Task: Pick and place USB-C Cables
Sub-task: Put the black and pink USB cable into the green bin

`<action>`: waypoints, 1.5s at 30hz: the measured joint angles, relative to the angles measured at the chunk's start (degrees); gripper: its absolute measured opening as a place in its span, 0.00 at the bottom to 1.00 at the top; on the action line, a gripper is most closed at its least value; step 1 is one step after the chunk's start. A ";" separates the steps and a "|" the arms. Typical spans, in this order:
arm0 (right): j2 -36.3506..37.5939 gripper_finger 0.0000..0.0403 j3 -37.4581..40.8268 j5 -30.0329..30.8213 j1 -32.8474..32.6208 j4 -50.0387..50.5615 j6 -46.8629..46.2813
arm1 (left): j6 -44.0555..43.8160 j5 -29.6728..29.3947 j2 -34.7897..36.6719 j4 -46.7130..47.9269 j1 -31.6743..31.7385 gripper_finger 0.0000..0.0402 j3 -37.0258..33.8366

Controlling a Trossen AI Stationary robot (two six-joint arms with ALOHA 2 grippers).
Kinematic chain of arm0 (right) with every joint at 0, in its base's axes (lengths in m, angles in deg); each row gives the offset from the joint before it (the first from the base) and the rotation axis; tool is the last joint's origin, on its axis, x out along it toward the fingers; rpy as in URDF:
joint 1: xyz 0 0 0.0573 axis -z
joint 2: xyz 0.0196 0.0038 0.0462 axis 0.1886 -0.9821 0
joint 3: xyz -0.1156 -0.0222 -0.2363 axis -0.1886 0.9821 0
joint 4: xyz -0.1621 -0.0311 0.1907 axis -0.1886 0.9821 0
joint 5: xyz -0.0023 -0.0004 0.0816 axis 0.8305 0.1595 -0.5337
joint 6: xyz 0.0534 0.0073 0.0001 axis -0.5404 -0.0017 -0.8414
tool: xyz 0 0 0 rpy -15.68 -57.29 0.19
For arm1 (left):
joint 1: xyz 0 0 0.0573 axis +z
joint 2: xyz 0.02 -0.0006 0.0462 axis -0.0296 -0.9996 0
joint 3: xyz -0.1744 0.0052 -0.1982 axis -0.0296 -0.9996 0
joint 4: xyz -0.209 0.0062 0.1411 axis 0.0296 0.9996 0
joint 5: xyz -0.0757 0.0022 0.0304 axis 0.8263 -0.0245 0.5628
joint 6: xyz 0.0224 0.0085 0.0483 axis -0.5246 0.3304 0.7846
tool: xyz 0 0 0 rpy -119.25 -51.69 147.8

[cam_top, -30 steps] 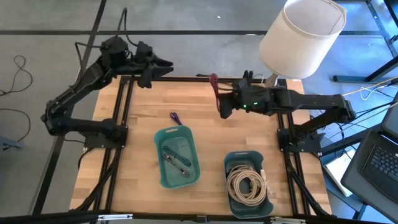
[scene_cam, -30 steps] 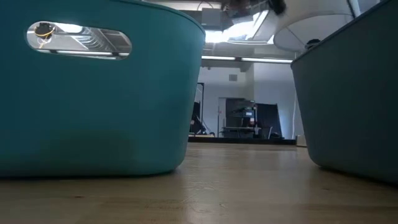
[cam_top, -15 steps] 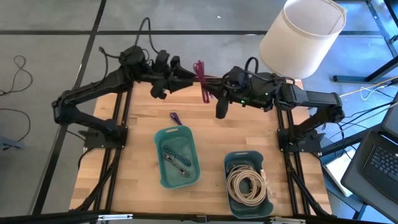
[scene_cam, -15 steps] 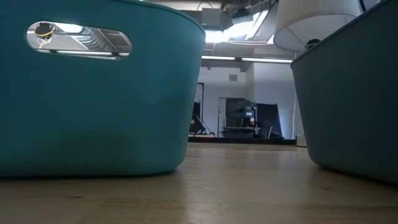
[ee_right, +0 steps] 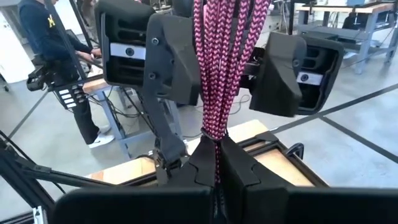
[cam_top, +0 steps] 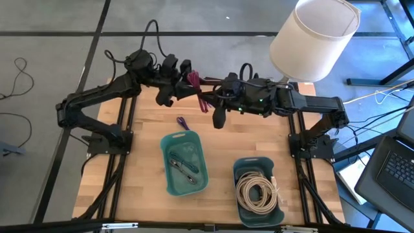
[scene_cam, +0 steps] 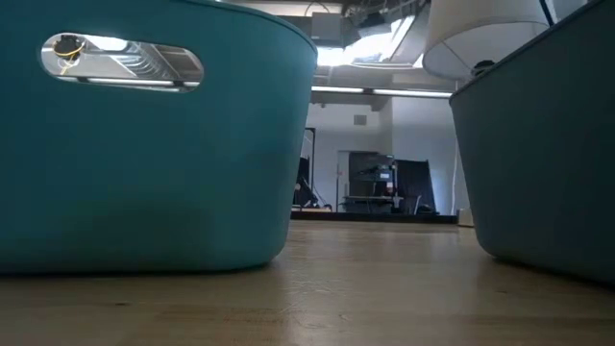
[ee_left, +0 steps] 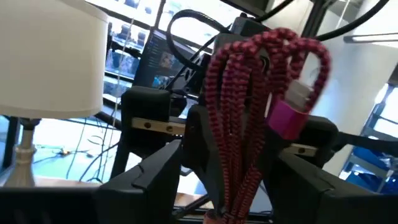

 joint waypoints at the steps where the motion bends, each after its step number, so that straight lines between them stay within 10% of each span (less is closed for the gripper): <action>1: 0.00 0.00 0.00 0.00 0.00 -0.01 0.09 | 0.71 0.26 0.00 -0.03 -0.16 0.47 0.00; 7: 0.00 0.00 0.00 -0.39 -0.02 -0.12 0.20 | 4.27 3.78 0.00 0.11 -0.87 0.06 0.00; 14: 0.85 0.05 0.00 -1.56 0.02 2.21 5.95 | 4.04 3.46 -0.01 0.40 -0.88 0.05 0.00; 24: 6.59 0.48 0.00 1.95 -0.04 28.55 -0.42 | 1.22 9.42 0.71 2.22 -0.20 0.05 0.01; 29: 7.91 0.56 -0.15 2.14 -0.04 41.92 -8.53 | 7.21 12.62 1.53 22.99 -1.77 0.05 0.04; 35: 7.83 0.51 -0.04 7.63 -0.04 61.00 -19.26 | 27.50 0.47 1.46 53.00 -9.82 0.05 0.00; 45: 8.57 0.40 -0.04 16.34 -0.04 64.40 -21.11 | 54.27 -27.14 -0.46 64.70 -25.01 0.05 0.02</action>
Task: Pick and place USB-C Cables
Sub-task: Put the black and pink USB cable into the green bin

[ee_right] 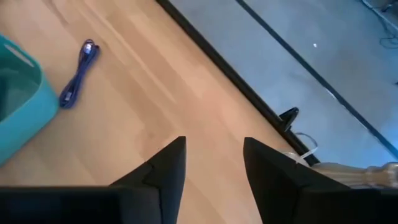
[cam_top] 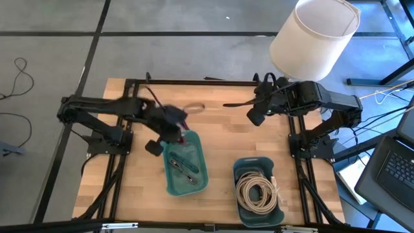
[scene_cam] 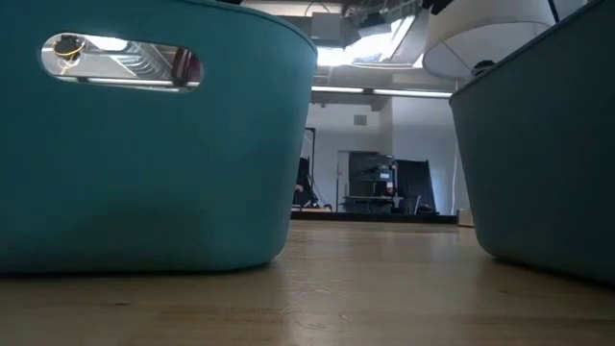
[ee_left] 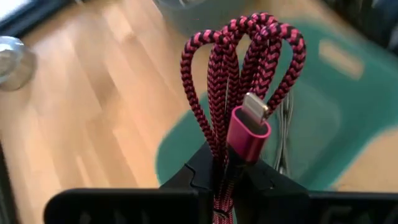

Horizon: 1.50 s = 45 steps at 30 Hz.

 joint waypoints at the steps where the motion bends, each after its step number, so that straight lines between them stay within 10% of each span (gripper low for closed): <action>1: 0.00 0.40 0.00 0.24 0.02 0.00 -0.01 | 1.37 -1.58 -1.04 1.02 -1.18 0.05 0.00; 34: 0.04 0.38 0.00 0.24 0.01 0.36 1.44 | 9.59 -7.47 -34.63 -0.73 -11.08 0.06 0.13; 45: 0.04 0.38 0.00 0.51 0.02 0.28 1.49 | 3.41 -6.93 -33.13 -0.35 -11.42 0.29 0.00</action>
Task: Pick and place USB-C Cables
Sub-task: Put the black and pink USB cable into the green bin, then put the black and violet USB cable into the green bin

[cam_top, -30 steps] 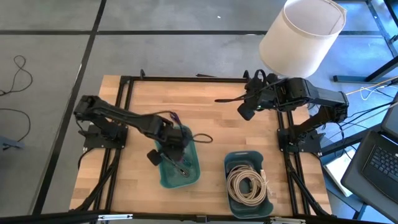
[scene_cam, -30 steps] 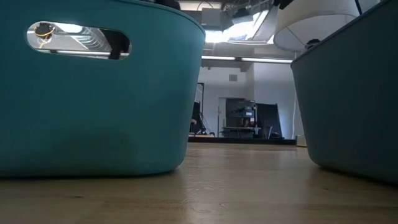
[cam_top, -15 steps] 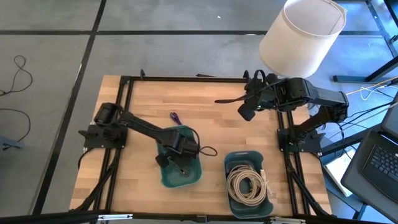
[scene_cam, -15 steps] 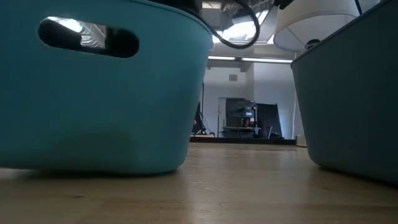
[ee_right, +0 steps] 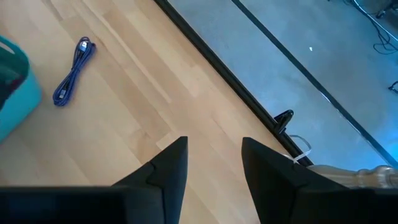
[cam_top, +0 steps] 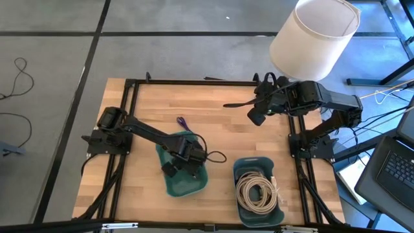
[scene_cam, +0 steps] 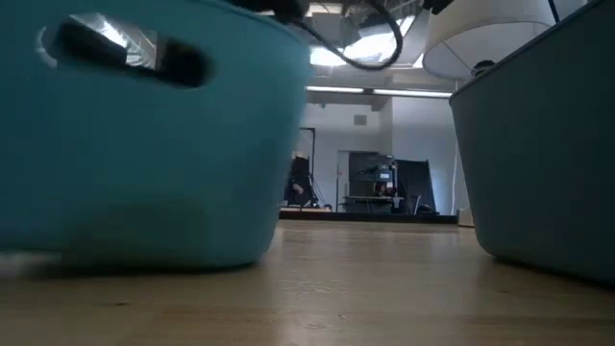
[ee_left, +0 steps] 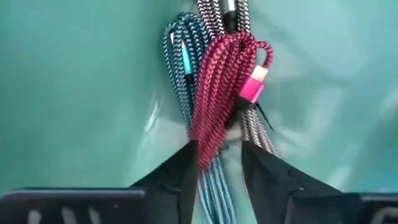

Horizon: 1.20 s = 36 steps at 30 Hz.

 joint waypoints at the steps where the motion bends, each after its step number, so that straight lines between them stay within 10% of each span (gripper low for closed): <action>1: 0.00 0.38 0.00 0.02 0.00 0.02 0.00 | -0.40 -0.70 0.63 0.33 -0.12 0.30 -0.02; 13: 0.00 0.38 0.00 0.17 0.02 -0.49 -0.24 | -9.24 -15.63 16.72 -0.26 1.78 0.33 2.19; 22: 0.00 0.38 0.00 0.12 0.02 -3.55 -0.45 | -34.37 -13.76 25.30 1.96 21.72 0.34 2.91; 36: 0.00 0.38 0.00 -2.89 -0.02 -3.59 -1.96 | -1.41 0.55 19.26 9.95 45.35 0.33 -3.42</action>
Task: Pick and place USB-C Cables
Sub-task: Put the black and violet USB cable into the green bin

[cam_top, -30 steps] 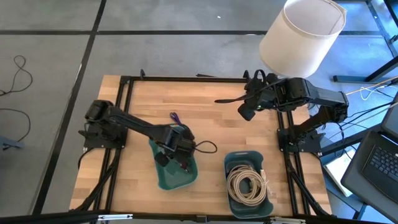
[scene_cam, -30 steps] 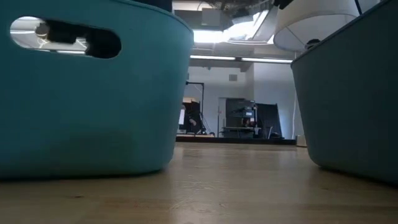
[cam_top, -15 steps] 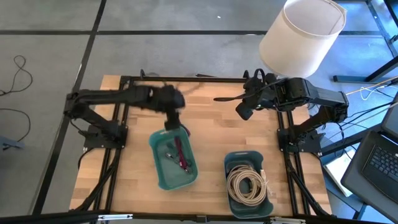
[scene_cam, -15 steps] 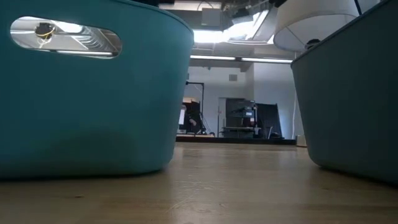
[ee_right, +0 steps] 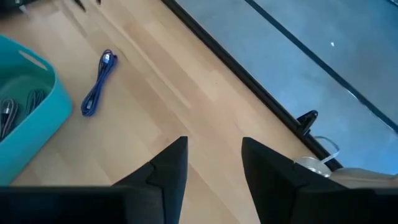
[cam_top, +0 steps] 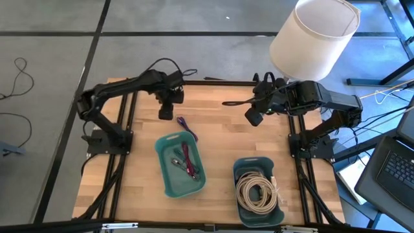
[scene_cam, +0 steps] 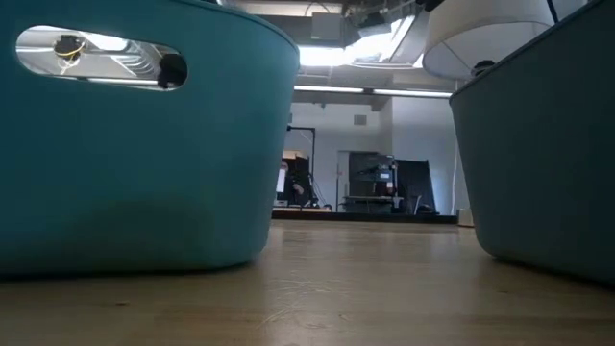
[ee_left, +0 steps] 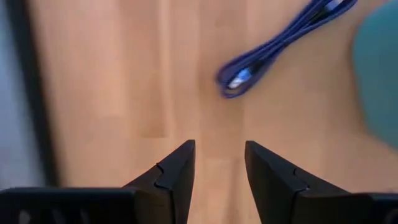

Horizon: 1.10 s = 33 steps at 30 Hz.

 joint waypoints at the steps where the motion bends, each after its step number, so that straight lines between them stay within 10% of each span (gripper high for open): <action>1: 0.00 0.38 0.00 0.02 0.00 -0.02 -0.26 | -2.04 1.86 -0.80 -0.64 0.39 0.33 -0.90; 5: 0.00 0.38 0.00 0.00 0.00 -0.01 -0.71 | 1.52 8.46 -3.24 -0.32 -0.46 0.31 -3.50; 16: 0.00 0.38 0.00 0.00 0.00 0.00 -0.03 | 37.99 -4.61 -3.39 -11.06 -7.02 0.28 -9.19; 33: 0.00 0.38 0.02 0.00 0.00 0.06 -0.90 | 34.99 -5.11 -10.45 -26.73 -10.03 0.45 -9.43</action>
